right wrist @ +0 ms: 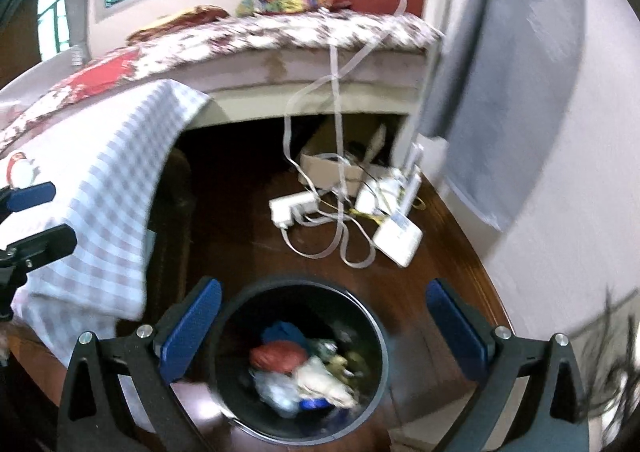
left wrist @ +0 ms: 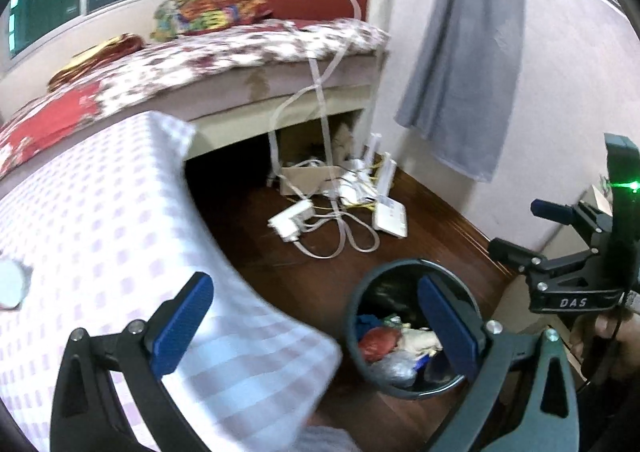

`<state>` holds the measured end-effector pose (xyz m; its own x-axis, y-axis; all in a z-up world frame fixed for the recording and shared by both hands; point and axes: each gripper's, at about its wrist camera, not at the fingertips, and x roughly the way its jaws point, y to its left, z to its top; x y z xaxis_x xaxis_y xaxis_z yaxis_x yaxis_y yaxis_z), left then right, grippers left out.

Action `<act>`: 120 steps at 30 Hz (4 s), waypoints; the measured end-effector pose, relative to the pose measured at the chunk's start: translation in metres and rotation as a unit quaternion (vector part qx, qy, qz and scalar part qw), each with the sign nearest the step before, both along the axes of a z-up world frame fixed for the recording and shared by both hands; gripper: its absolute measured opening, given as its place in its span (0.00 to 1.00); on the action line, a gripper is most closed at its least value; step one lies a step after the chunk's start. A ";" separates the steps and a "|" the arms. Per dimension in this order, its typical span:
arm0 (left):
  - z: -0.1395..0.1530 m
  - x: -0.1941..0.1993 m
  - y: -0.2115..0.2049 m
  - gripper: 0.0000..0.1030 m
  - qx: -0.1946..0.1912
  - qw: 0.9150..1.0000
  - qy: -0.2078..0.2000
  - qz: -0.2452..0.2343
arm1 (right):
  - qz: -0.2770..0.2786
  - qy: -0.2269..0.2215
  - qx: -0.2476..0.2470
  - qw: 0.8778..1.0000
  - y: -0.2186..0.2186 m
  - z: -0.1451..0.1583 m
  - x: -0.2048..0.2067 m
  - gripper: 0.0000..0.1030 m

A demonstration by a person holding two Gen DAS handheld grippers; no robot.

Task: Collect trash
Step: 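Move both open tools back over the paper cup and tissue, then grasp the red-white paper cup with the right tool while the left grasps the white tissue, then carry the paper cup and tissue over the black bin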

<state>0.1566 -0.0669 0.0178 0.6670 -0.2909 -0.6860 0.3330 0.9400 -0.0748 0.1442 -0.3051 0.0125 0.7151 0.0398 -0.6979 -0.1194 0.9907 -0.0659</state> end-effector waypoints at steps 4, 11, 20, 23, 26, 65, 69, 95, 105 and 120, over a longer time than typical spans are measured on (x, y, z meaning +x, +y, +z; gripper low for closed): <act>0.002 -0.002 0.043 1.00 0.000 0.999 -0.006 0.046 | 0.047 -0.014 0.001 0.999 0.038 0.006 0.005 1.00; 0.015 -0.017 0.122 1.00 -0.011 0.990 -0.019 0.136 | 0.140 -0.020 0.015 0.990 0.117 0.014 0.012 1.00; 0.018 -0.043 0.212 1.00 -0.017 0.975 -0.026 0.220 | 0.231 -0.012 -0.002 0.973 0.221 0.026 0.014 1.00; 0.015 -0.051 0.239 0.99 -0.018 0.969 -0.024 0.246 | 0.255 -0.011 0.001 0.967 0.247 0.031 0.016 1.00; 0.013 -0.058 0.265 0.98 -0.015 0.963 -0.022 0.268 | 0.287 -0.019 0.011 0.958 0.274 0.038 0.015 1.00; -0.026 0.050 0.404 0.96 0.017 0.953 0.029 0.300 | 0.330 0.053 0.006 0.942 0.489 -0.005 0.144 0.65; -0.029 0.078 0.413 0.96 0.025 0.958 0.039 0.284 | 0.324 0.053 0.002 0.945 0.492 -0.006 0.159 0.64; 0.001 0.049 0.334 0.45 -0.032 0.982 -0.017 0.187 | 0.249 0.018 0.022 0.968 0.377 0.023 0.103 0.59; 0.010 0.004 0.282 0.45 -0.027 0.986 -0.022 0.163 | 0.228 -0.007 0.027 0.973 0.306 0.044 0.046 0.58; 0.025 -0.039 0.188 0.45 -0.027 0.992 -0.023 0.117 | 0.132 -0.026 0.032 0.990 0.163 0.060 -0.012 0.58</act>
